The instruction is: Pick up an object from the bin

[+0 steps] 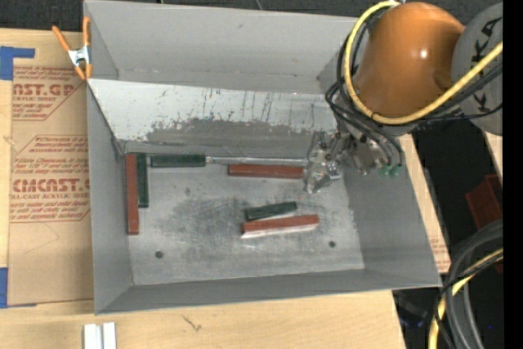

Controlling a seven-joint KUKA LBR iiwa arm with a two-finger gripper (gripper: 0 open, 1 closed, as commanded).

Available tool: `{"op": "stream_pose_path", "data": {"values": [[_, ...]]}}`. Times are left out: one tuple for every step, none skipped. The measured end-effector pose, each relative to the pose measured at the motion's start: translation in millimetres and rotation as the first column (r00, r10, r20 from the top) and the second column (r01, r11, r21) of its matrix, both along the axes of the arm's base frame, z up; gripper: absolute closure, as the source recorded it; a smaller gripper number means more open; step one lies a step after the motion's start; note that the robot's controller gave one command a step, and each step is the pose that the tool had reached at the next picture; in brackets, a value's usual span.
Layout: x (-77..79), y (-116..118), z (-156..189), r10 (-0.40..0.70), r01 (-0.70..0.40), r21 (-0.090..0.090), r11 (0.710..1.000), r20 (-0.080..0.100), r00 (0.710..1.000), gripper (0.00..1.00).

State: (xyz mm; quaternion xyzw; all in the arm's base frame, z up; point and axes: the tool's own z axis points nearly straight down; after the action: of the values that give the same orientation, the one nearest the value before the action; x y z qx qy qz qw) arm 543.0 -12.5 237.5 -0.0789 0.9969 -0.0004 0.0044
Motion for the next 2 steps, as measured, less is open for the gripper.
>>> {"op": "stream_pose_path", "data": {"values": [[-1.4, 0.5, -2.5, 0.001, -0.001, 0.001, 1.000, -0.006, 1.000, 1.00], [6.5, -8.5, -84.4, -0.114, 0.114, 0.001, 0.994, -0.010, 0.993, 0.00]]}}
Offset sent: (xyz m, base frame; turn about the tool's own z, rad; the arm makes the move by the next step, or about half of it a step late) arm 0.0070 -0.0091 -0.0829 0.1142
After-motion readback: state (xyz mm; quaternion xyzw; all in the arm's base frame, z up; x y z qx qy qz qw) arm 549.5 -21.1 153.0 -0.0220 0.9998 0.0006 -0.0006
